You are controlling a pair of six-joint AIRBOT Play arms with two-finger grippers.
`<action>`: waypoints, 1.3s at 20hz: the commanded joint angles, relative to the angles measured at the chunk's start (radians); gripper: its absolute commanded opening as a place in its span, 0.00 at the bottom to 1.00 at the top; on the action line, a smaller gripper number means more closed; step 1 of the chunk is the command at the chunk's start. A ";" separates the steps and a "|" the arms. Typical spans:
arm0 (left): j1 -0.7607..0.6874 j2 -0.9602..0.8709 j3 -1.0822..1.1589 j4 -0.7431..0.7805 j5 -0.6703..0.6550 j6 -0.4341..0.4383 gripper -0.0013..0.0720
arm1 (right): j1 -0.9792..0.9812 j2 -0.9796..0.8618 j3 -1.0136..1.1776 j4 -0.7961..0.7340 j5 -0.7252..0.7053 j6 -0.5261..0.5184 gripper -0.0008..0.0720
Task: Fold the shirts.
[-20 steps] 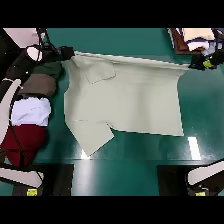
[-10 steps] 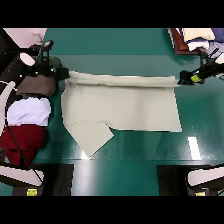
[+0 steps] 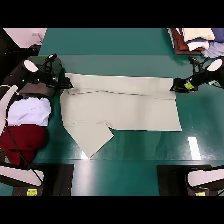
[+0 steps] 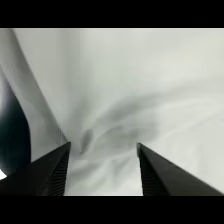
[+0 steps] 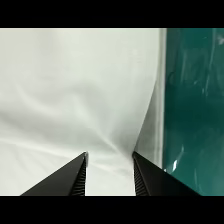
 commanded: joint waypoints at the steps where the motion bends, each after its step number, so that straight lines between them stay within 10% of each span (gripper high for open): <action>1: 0.026 0.050 0.014 0.007 -0.148 -0.051 0.70 | -0.028 0.021 0.032 0.029 0.142 0.000 0.48; 13: 0.033 0.708 -0.826 -0.063 -0.268 -0.201 0.70 | -0.138 0.370 -0.323 0.039 0.169 -0.071 0.48; 26: 0.033 0.624 -0.965 -0.290 0.037 -0.107 0.70 | -0.138 0.370 -0.322 0.092 0.177 -0.072 0.48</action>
